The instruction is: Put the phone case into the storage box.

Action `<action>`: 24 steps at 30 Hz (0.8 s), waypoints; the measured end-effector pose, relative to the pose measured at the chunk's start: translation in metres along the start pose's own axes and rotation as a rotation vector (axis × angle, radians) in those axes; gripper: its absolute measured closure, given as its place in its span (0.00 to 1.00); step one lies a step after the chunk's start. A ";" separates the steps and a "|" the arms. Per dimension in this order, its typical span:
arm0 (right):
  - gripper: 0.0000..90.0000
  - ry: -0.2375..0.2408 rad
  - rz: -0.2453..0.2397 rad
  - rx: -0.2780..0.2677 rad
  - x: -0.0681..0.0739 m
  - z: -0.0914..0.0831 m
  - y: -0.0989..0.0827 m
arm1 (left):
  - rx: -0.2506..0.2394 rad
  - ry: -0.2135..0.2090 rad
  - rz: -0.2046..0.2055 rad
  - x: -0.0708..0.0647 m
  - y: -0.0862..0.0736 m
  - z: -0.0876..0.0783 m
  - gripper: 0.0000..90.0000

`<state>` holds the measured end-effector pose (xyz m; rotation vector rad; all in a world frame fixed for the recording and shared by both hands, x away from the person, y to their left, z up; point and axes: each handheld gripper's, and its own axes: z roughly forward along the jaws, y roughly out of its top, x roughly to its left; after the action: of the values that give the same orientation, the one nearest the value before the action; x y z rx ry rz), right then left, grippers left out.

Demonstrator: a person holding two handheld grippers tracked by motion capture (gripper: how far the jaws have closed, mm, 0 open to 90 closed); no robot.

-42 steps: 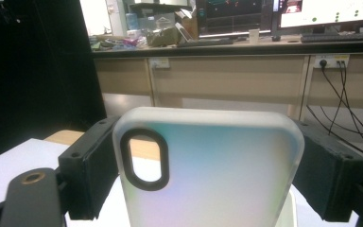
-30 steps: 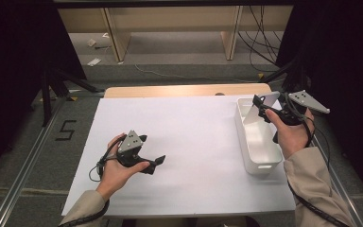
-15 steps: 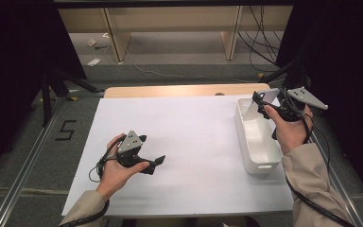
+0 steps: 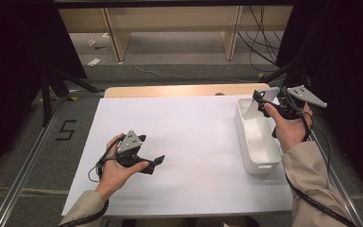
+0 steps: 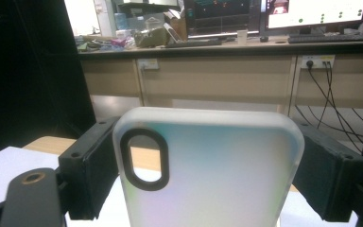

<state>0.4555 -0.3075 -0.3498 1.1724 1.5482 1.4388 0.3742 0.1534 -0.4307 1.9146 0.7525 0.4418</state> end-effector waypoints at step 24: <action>0.20 -0.020 0.015 0.004 -0.009 0.006 0.001 | 0.000 0.005 -0.004 0.001 0.000 -0.001 0.00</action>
<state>0.4643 -0.3135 -0.3507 1.1996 1.5321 1.4299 0.3742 0.1549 -0.4303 1.9125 0.7592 0.4448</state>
